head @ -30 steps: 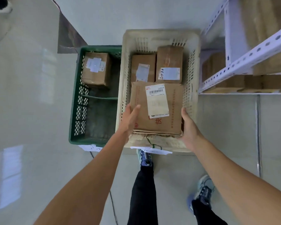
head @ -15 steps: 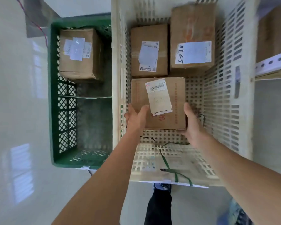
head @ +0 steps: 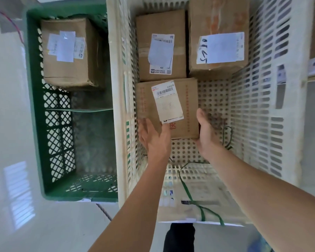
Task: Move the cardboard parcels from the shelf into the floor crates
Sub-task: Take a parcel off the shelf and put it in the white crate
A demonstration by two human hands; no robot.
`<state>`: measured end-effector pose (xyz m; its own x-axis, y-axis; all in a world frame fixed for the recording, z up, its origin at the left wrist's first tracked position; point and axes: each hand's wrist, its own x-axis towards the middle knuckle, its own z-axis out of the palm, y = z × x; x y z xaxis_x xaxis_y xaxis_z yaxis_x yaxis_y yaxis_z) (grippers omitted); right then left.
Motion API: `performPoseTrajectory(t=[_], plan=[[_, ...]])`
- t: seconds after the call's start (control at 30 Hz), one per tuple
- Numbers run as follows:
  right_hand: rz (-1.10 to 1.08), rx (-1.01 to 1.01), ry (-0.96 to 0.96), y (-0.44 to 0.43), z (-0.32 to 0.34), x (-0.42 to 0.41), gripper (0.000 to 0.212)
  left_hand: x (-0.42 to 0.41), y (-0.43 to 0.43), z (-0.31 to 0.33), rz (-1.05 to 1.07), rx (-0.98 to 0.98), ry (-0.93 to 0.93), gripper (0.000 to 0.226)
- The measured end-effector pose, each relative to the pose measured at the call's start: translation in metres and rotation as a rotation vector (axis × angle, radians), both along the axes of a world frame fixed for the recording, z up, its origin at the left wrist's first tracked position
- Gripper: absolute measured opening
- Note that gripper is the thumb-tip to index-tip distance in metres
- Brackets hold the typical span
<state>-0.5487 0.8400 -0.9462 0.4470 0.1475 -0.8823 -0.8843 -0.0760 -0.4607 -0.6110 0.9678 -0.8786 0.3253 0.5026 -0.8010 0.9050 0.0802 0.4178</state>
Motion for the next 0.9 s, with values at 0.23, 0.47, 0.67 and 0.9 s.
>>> performPoseTrajectory(t=[0.23, 0.47, 0.67, 0.9], plan=[[0.000, -0.019, -0.015, 0.002, -0.006, 0.006, 0.068, -0.005, 0.003, -0.008, -0.194, 0.040, 0.006, 0.067], [0.061, 0.040, 0.036, -0.002, 0.019, 0.012, 0.084, 0.001, 0.007, 0.004, -0.313, 0.047, 0.056, 0.089], [0.022, 0.051, -0.228, -0.024, 0.112, 0.032, 0.080, 0.023, 0.009, 0.071, -0.085, -0.028, -0.096, 0.081], [-0.068, 0.145, -0.451, -0.071, 0.275, 0.054, 0.076, 0.052, -0.038, 0.219, -0.092, -0.116, -0.354, 0.080]])
